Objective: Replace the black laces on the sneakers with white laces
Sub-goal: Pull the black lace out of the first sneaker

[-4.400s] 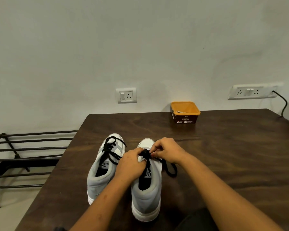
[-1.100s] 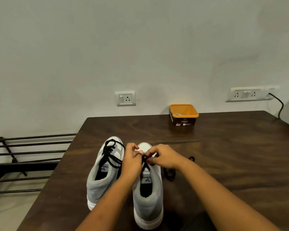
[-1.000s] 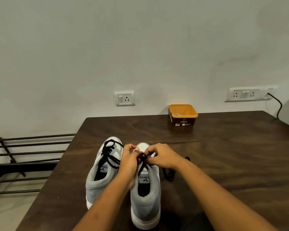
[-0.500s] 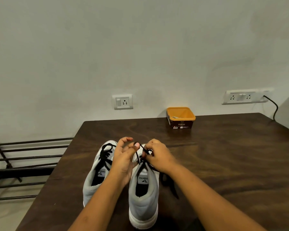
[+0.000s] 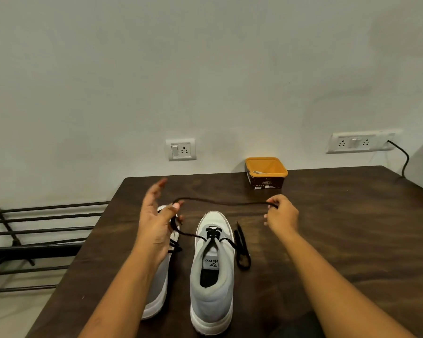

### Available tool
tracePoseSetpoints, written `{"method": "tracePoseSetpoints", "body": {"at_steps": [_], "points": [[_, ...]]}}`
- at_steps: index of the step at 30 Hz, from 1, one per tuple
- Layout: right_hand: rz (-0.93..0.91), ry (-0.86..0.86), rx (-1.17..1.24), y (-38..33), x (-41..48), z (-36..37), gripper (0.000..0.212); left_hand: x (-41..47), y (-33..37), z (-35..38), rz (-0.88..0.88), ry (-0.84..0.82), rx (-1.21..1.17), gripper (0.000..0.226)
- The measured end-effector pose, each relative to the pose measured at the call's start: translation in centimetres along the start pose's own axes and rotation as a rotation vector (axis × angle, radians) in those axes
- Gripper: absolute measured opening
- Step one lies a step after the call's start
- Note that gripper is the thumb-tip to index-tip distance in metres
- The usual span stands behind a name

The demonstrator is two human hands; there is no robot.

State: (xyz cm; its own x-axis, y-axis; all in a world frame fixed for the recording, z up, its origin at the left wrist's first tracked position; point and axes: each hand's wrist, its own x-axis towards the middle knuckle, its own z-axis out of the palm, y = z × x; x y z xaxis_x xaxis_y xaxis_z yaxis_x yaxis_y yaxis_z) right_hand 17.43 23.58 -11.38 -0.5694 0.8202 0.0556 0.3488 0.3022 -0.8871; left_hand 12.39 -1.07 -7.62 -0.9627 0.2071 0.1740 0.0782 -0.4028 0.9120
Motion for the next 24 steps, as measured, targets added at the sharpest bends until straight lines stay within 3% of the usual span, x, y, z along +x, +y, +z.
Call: {"method": "tracePoseSetpoints", "body": {"at_steps": [2,7,11,14,19,22,24], "points": [[0.031,-0.070,0.093,-0.8,-0.8,0.0,0.027,-0.2,-0.5,0.0,-0.003,-0.091,0.346,0.048],[-0.063,-0.645,0.395,-4.5,-5.2,1.3,0.032,-0.6,-1.9,0.3,0.044,-0.146,1.306,0.041],[-0.188,-0.684,0.630,-5.3,-5.4,1.8,0.041,-1.1,-3.5,0.0,-0.150,-0.425,1.756,0.032],[-0.373,-0.643,0.256,-4.1,-4.7,1.6,0.040,-2.4,-4.2,0.9,-0.334,-0.579,1.820,0.032],[-0.411,-0.848,-0.318,-2.7,-5.0,2.0,0.024,-1.6,-4.0,0.6,-0.523,-0.528,1.608,0.053],[-0.388,-0.847,-0.378,-2.7,-4.9,2.3,0.015,-1.7,-4.2,0.0,-0.447,-0.559,1.552,0.063],[-0.363,-0.851,-0.363,-2.7,-4.8,2.2,0.015,-2.2,-4.3,0.3,-0.385,-0.531,1.487,0.056]]}}
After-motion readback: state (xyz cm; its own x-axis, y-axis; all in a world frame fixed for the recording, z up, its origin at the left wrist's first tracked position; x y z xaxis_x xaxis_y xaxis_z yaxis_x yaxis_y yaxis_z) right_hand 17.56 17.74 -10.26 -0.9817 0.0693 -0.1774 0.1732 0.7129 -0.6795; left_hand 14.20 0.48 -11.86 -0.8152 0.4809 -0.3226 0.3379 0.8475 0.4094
